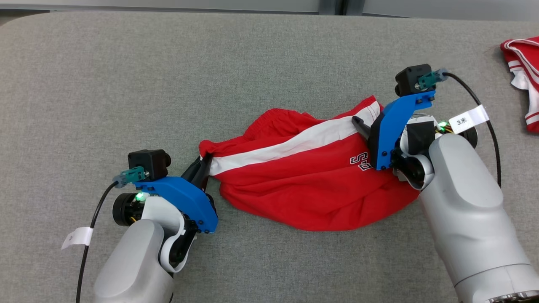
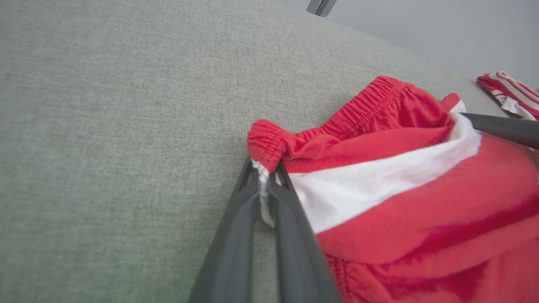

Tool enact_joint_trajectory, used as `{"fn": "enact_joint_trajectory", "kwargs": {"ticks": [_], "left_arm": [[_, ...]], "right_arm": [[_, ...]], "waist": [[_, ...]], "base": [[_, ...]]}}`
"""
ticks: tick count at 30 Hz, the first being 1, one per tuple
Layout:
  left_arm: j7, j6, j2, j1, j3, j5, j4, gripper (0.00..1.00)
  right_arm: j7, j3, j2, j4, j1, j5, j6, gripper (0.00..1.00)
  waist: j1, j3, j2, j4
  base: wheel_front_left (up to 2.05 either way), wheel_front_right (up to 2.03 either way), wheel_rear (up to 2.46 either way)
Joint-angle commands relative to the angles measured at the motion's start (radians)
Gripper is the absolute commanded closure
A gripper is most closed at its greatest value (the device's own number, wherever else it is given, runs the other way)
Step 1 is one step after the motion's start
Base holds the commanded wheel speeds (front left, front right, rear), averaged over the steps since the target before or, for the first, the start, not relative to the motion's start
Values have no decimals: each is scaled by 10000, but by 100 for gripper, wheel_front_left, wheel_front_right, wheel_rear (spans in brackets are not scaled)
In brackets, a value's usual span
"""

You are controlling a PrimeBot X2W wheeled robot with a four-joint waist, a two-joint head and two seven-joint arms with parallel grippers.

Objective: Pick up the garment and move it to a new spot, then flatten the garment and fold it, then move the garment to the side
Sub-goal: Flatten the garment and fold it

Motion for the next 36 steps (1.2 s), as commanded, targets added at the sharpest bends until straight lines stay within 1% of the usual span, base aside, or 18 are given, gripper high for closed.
{"fn": "enact_joint_trajectory", "kwargs": {"ticks": [1,2,3,4,5,7,8,11,13,17,23,26,27,28,31,36], "left_arm": [[-79,-31,91,-145,-1,-67,12,100],[-93,-35,115,-156,-16,-71,12,100],[-107,-38,145,-168,-25,-93,12,100],[-107,-41,170,-179,-31,-114,8,100],[-126,-44,186,-176,-40,-129,11,100],[-146,-48,197,-158,-64,-160,25,100],[-142,-50,203,-148,-77,-186,45,100],[-126,-56,181,-166,-144,-226,78,100],[-136,-61,179,-201,-183,-259,83,100],[-308,-70,250,-252,-200,-283,27,100],[-1190,-87,315,-332,114,-645,-493,100],[-1700,-89,346,-315,182,-920,-1019,100],[-1700,-89,346,-315,182,-920,-1019,100],[-1832,-91,306,-277,182,-1084,-1282,100],[-2066,-93,448,-19,101,-1519,-2172,100],[-2340,-94,642,375,182,-2106,-3793,100]], "right_arm": [[-202,176,-34,120,-198,87,5,0],[-295,309,-32,160,-212,148,5,0],[-409,413,-31,199,-221,182,5,5],[-487,531,-32,248,-238,202,5,8],[-535,612,-37,299,-261,247,5,23],[-690,778,-34,378,-365,266,5,42],[-737,820,-32,443,-398,230,5,62],[-876,835,-32,747,-450,89,5,100],[-1094,886,-32,870,-610,-37,5,100],[-1580,1013,-34,999,-784,127,5,100],[-2873,1182,-34,476,-996,607,5,100],[-3396,1083,-92,58,-889,715,5,100],[-3396,1083,-92,58,-889,715,5,100],[-3560,1020,-123,-149,-781,744,3,100],[-3917,817,-259,-929,-280,884,5,100],[-3987,361,-517,-2910,955,952,5,100]], "waist": [[-1,22,-2,-4],[-1,29,-2,-5],[-1,39,-2,-13],[-1,51,-2,-24],[-1,56,-2,-34],[-1,64,-2,-44],[-1,70,-2,-43],[-1,107,-2,4],[-1,145,-2,36],[-1,176,-2,53],[-1,-7,-2,-65],[-1,-247,-2,-163],[-1,-247,-2,-163],[-1,-351,-2,-197],[-1,-690,-2,-307],[-1,-1254,-2,-478]], "base": [[0,0,0],[0,0,0],[0,0,0],[0,0,0],[0,0,0],[0,0,0],[0,0,0],[0,0,0],[0,0,0],[0,0,0],[0,0,0],[0,0,0],[0,0,0],[0,0,0],[0,0,0],[0,0,0]]}}
